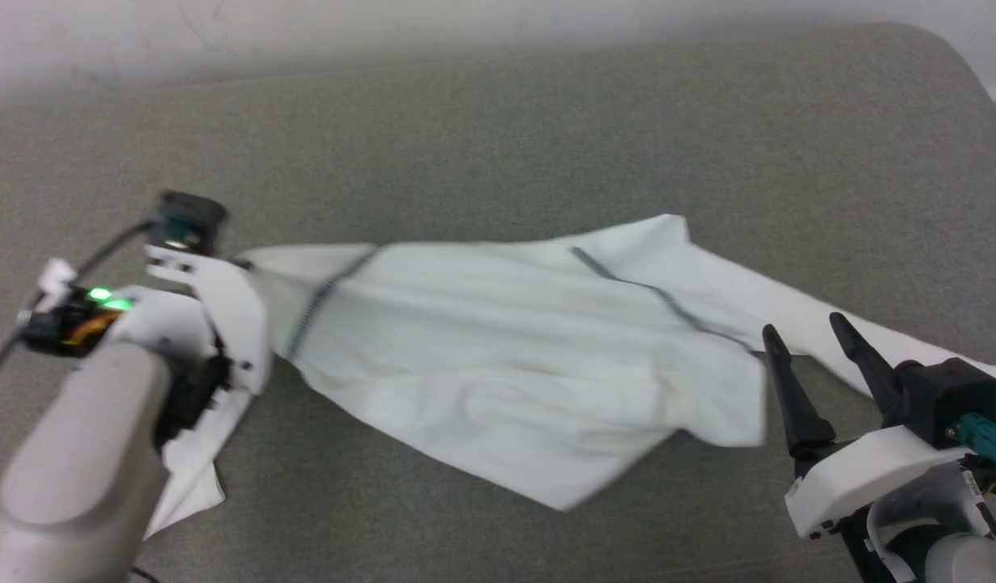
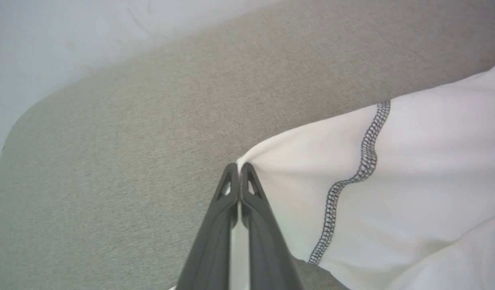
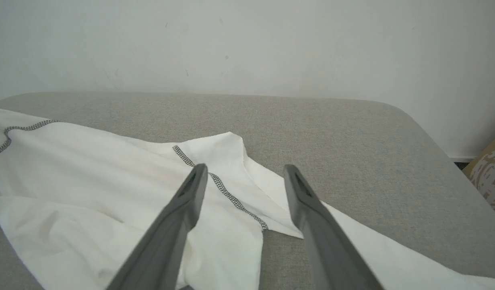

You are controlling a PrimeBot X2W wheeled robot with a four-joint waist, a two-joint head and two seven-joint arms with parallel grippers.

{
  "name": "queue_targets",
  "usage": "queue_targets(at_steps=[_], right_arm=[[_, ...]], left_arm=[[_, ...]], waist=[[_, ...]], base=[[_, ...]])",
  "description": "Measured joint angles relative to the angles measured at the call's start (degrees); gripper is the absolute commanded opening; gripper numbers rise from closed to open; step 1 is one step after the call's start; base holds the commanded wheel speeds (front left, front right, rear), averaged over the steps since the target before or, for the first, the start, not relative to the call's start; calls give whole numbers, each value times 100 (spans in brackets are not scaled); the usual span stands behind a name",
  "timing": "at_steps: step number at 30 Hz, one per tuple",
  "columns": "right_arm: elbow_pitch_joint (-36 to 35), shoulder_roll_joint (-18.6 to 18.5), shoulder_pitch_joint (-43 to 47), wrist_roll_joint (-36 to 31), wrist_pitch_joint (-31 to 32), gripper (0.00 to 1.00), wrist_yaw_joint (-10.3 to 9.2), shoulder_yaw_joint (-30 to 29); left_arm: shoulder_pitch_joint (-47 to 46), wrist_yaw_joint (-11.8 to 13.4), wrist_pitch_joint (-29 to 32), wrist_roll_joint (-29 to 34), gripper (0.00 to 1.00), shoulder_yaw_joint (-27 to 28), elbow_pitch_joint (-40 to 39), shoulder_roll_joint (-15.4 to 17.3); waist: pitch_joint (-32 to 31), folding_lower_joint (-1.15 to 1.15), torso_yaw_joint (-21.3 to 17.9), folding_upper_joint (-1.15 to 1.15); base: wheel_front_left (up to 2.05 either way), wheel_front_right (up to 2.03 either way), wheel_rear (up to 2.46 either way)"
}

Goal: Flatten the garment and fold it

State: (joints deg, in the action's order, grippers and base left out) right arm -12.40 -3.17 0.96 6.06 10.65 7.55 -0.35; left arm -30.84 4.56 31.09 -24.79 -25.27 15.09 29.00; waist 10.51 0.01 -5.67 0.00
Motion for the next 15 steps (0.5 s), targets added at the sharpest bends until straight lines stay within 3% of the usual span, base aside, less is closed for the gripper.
queue_targets(at_steps=[5,10,11,12,15], right_arm=[[43,4,1,3,-1,100,0,-19],[99,5,7,2,-10,100,0,-60],[119,7,5,4,-10,100,0,-56],[130,9,4,5,-11,100,0,-57],[219,9,-10,9,-36,100,0,-73]], left_arm=[[142,714,-110,-86,0,687,-24,382],[734,845,-132,-349,0,828,327,342],[784,869,-244,-354,32,842,372,297],[805,912,-369,-355,100,858,397,244],[812,1016,-875,-332,100,914,359,81]], waist=[[18,0,-66,0],[118,0,-87,0],[139,0,-89,0],[155,0,-89,0],[161,0,-65,0]], base=[[0,0,0],[0,0,0],[0,0,0],[0,0,0],[0,0,0]])
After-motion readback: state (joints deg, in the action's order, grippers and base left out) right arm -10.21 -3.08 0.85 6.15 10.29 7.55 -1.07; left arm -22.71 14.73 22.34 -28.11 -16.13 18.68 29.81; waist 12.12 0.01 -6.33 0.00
